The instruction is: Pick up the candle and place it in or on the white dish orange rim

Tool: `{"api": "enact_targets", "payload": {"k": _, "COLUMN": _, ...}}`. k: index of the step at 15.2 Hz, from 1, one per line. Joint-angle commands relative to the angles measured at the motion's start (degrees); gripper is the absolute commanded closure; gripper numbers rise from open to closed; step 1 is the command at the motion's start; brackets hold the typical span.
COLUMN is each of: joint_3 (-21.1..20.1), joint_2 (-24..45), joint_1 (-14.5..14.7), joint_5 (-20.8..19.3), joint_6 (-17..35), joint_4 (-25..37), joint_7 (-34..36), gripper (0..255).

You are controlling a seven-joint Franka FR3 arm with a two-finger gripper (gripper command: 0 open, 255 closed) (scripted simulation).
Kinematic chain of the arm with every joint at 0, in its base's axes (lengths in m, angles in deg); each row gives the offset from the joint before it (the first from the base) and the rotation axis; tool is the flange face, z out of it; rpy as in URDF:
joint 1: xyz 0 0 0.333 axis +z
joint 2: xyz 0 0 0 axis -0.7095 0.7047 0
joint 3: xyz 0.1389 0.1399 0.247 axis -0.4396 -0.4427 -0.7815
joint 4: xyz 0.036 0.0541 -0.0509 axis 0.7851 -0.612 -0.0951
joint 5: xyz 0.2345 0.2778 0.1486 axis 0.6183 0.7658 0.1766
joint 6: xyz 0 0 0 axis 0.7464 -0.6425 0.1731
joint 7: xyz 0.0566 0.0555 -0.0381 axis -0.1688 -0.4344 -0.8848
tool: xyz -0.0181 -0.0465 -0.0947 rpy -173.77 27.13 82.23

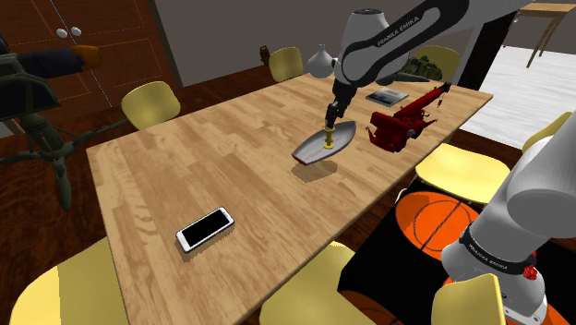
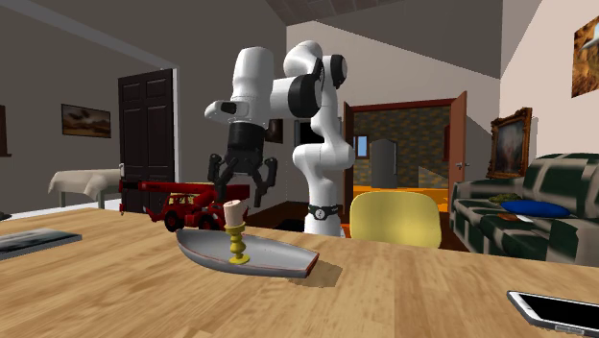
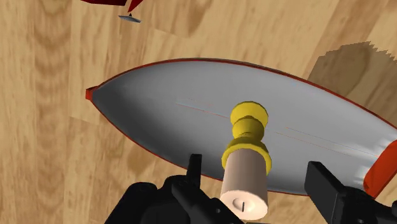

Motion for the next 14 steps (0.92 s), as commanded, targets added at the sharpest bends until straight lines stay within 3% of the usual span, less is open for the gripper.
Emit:
{"api": "enact_targets", "payload": {"k": 1, "joint_3": 0.0, "joint_2": 0.0, "joint_1": 0.0, "joint_5": 0.0, "joint_6": 0.0, "joint_4": 0.0, "joint_7": 0.0, "gripper": 0}}
{"api": "enact_targets", "payload": {"k": 4, "joint_3": 0.0, "joint_2": 0.0, "joint_1": 0.0, "joint_5": 0.0, "joint_6": 0.0, "joint_4": 0.0, "joint_7": 0.0, "gripper": 0}}
{"api": "enact_targets", "payload": {"k": 8, "joint_3": -0.2, "joint_2": -5.4, "joint_1": -0.1, "joint_5": -0.6, "joint_6": -7.3, "joint_4": 2.0, "joint_7": 0.4, "gripper": 0}}
{"api": "enact_targets", "payload": {"k": 14, "joint_3": -0.2, "joint_2": -5.4, "joint_1": -0.1, "joint_5": -0.6, "joint_6": -7.3, "joint_4": 2.0, "joint_7": 0.4, "gripper": 0}}
